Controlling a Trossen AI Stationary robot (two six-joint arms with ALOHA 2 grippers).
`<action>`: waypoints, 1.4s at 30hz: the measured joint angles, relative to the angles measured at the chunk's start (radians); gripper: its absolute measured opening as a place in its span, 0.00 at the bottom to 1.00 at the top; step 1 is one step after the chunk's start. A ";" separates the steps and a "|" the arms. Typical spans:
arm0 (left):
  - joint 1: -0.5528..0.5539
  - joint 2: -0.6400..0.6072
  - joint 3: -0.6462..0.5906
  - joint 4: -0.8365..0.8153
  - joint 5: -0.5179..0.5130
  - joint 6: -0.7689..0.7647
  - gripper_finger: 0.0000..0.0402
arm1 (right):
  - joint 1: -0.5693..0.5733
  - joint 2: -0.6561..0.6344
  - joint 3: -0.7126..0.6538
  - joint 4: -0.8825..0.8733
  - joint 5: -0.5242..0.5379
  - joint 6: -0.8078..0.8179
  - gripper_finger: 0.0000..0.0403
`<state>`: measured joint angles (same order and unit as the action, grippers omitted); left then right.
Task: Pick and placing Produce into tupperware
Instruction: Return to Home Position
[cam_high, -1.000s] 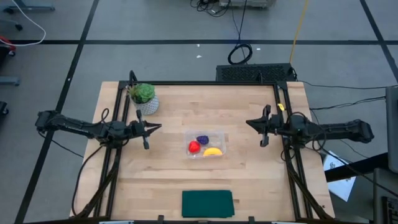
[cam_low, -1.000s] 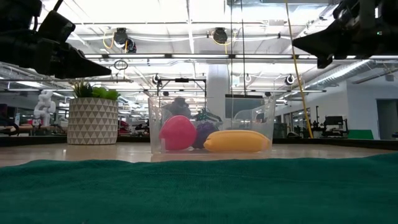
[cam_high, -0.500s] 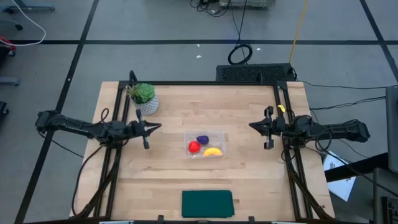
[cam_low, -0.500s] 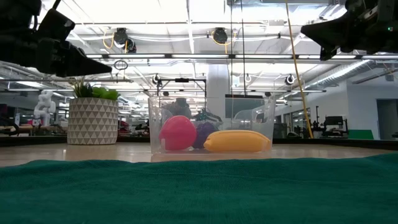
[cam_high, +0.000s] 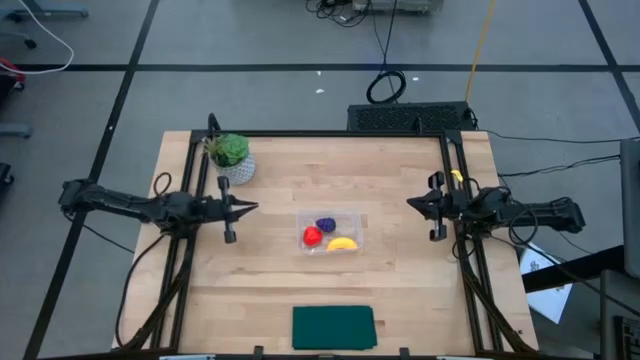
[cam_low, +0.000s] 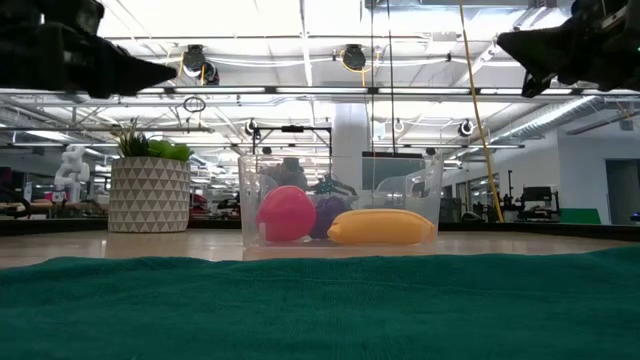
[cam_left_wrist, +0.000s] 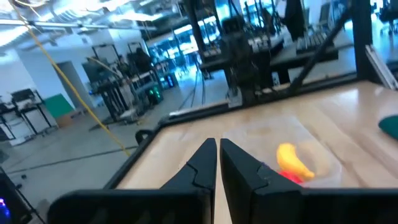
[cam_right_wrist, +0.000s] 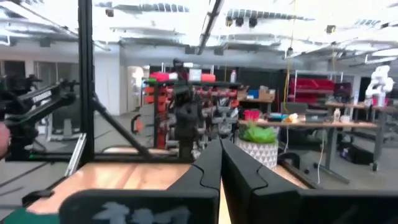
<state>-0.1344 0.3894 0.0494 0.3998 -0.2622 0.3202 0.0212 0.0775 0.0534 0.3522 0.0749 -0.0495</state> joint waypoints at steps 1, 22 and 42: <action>0.000 -0.023 0.000 -0.013 -0.005 0.001 0.06 | 0.000 -0.007 0.000 -0.016 -0.001 0.002 0.00; 0.000 -0.387 0.000 -0.403 0.006 -0.035 0.06 | 0.000 -0.067 -0.003 -0.127 -0.028 0.027 0.00; 0.000 -0.387 0.000 -0.426 0.061 -0.018 0.06 | 0.000 -0.067 -0.004 -0.156 -0.025 0.029 0.00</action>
<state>-0.1345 0.0021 0.0494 -0.0261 -0.2008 0.3027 0.0212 0.0105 0.0494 0.1967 0.0502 -0.0201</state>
